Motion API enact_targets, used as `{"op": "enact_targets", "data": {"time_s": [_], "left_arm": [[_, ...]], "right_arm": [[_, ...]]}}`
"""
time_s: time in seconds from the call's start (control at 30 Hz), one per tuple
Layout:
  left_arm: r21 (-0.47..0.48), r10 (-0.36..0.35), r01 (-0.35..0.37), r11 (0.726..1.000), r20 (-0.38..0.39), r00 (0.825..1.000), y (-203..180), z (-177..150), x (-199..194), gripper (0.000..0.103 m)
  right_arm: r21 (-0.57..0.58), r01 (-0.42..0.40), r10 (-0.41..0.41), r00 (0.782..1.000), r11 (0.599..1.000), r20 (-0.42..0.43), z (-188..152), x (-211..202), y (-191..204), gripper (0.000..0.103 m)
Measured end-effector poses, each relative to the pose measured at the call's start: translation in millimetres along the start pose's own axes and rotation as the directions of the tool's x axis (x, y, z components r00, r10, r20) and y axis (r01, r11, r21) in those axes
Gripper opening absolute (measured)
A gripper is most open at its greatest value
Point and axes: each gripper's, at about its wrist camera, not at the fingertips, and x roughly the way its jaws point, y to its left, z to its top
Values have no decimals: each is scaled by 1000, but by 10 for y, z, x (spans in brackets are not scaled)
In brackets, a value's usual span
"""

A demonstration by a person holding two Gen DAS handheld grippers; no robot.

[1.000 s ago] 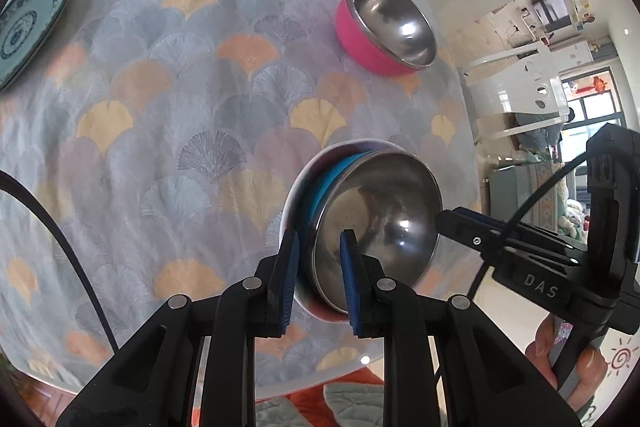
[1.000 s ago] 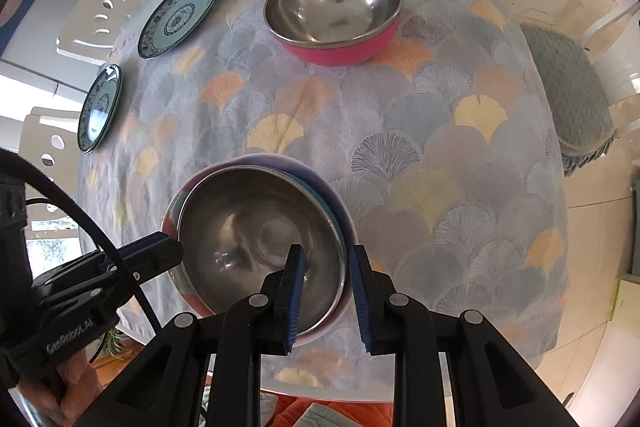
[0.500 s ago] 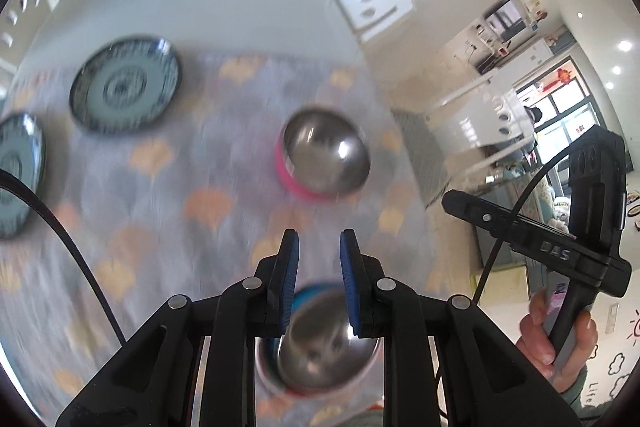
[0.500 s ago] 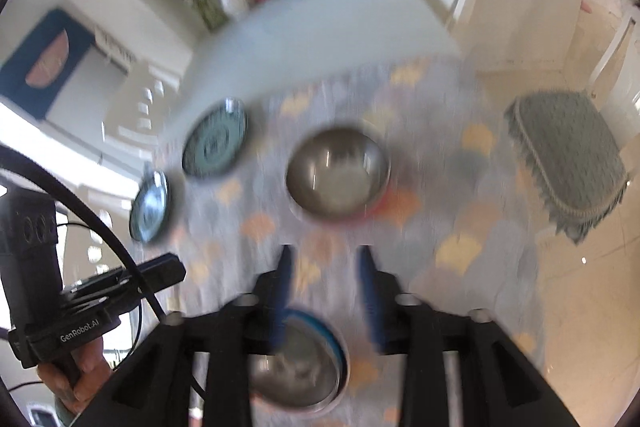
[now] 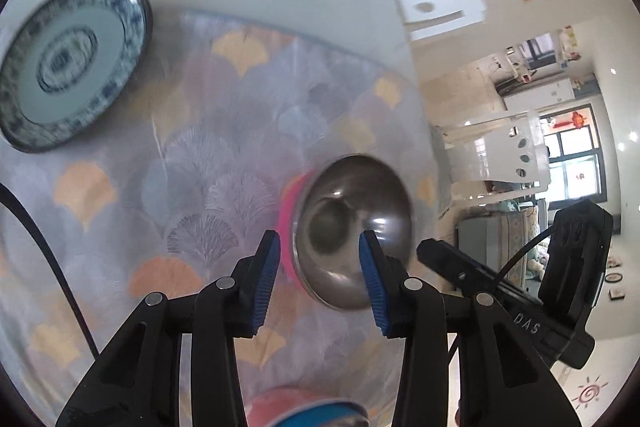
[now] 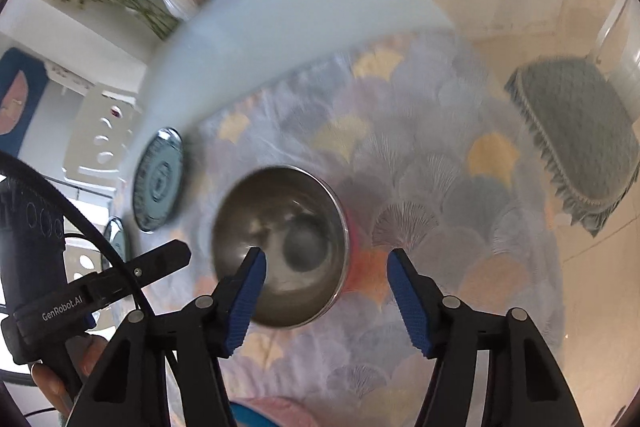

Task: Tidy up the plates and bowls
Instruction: 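Move both grippers to the pink steel bowl and close on its rim, then carry the pink steel bowl onto the stacked bowls and open both grippers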

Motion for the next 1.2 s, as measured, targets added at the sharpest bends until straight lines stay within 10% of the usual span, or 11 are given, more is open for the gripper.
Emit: {"op": "enact_targets", "data": {"time_s": [0.47, 1.2], "left_arm": [[-51, -4, 0, 999, -68, 998, 196, 5, 412, 15], [14, -47, 46, 999, 107, 993, -219, -547, -904, 16]], "right_arm": [[17, -11, 13, 993, 1000, -121, -2, 537, -137, 20], [-69, 48, -48, 999, 996, 4, -489, -648, 648, 19]]}}
